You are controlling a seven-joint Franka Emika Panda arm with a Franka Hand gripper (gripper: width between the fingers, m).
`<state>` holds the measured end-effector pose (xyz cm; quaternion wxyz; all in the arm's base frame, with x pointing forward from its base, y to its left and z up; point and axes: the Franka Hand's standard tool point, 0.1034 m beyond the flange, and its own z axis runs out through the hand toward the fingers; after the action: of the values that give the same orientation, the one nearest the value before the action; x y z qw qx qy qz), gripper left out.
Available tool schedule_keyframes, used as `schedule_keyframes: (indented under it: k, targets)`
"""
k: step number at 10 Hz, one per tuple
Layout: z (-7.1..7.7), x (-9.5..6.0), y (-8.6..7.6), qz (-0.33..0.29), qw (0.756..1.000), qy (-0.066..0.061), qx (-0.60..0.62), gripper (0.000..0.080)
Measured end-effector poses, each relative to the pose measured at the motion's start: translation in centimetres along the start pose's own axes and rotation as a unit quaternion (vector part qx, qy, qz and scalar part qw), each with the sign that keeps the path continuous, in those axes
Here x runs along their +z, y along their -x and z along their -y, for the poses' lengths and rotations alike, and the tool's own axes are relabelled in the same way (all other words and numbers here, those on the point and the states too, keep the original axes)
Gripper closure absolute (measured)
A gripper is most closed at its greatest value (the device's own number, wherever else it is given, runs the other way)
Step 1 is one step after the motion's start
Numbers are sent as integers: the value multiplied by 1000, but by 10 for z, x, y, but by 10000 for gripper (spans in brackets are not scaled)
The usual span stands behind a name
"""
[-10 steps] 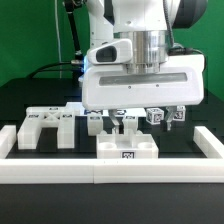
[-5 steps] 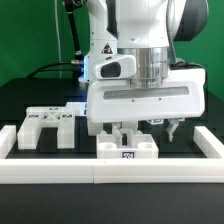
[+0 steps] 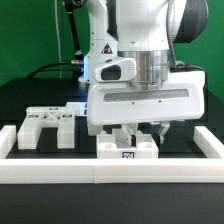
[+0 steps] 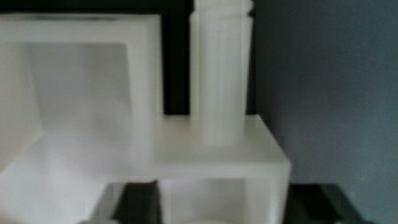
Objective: Assemble chair
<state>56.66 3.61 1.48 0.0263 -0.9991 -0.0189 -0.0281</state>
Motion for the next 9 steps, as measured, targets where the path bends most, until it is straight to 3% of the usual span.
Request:
schedule_keyframes:
  k: [1,2,3,9]
  targets:
    - [0,0,0,0,1000,0,0,553]
    - [0,0,0,0,1000,0,0,724]
    - [0,0,0,0,1000,0,0,766]
    - [0,0,0,0,1000,0,0,766]
